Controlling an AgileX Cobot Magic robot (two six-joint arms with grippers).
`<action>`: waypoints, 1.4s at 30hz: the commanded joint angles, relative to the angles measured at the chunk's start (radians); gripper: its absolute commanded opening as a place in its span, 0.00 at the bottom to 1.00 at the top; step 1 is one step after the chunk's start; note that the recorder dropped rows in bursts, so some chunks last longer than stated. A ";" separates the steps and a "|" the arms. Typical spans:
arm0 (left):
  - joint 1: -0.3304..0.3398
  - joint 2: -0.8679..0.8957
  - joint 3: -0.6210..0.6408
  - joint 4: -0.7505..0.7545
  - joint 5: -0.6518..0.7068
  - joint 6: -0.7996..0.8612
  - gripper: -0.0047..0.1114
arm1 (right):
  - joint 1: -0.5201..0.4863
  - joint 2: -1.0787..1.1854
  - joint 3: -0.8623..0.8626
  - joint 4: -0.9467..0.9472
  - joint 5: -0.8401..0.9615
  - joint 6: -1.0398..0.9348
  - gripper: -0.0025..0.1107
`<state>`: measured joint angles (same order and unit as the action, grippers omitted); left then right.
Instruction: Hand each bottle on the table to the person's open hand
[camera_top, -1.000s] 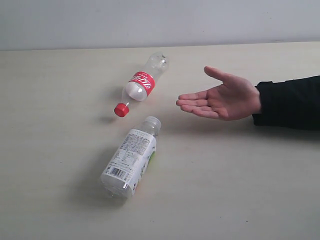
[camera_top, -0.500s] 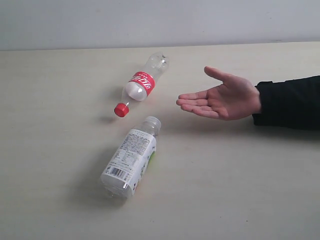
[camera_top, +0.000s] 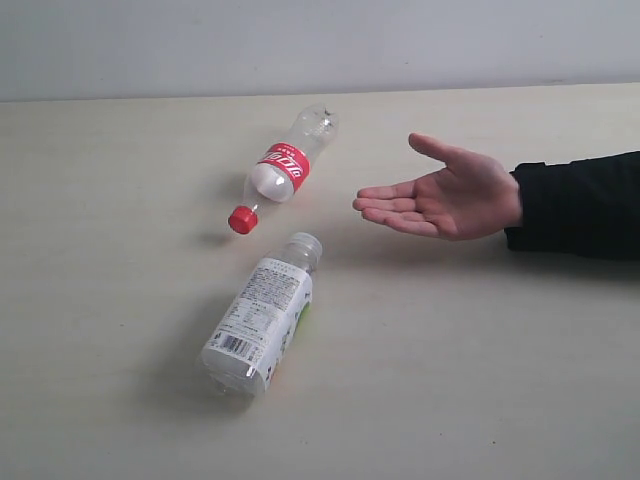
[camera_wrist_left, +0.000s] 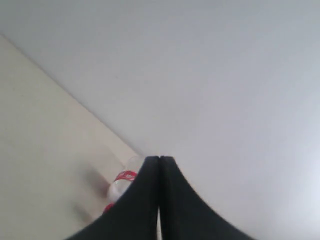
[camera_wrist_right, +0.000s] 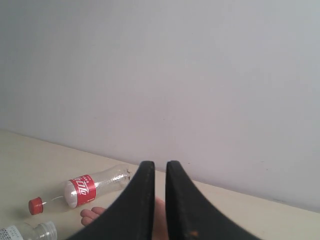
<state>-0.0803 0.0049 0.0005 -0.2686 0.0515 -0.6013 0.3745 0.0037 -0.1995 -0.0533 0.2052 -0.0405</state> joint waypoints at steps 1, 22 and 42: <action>0.000 0.000 0.000 -0.023 -0.097 0.001 0.04 | -0.004 -0.004 0.002 -0.005 -0.009 -0.009 0.11; 0.000 0.284 -0.315 0.369 -0.078 0.023 0.04 | -0.004 -0.004 0.002 0.003 -0.009 -0.009 0.11; -0.097 1.322 -1.090 0.006 0.964 0.772 0.11 | -0.004 -0.004 0.002 0.003 -0.027 -0.009 0.11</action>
<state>-0.1253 1.2377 -1.0487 -0.2288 0.9657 0.1802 0.3745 0.0037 -0.1995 -0.0513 0.1922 -0.0405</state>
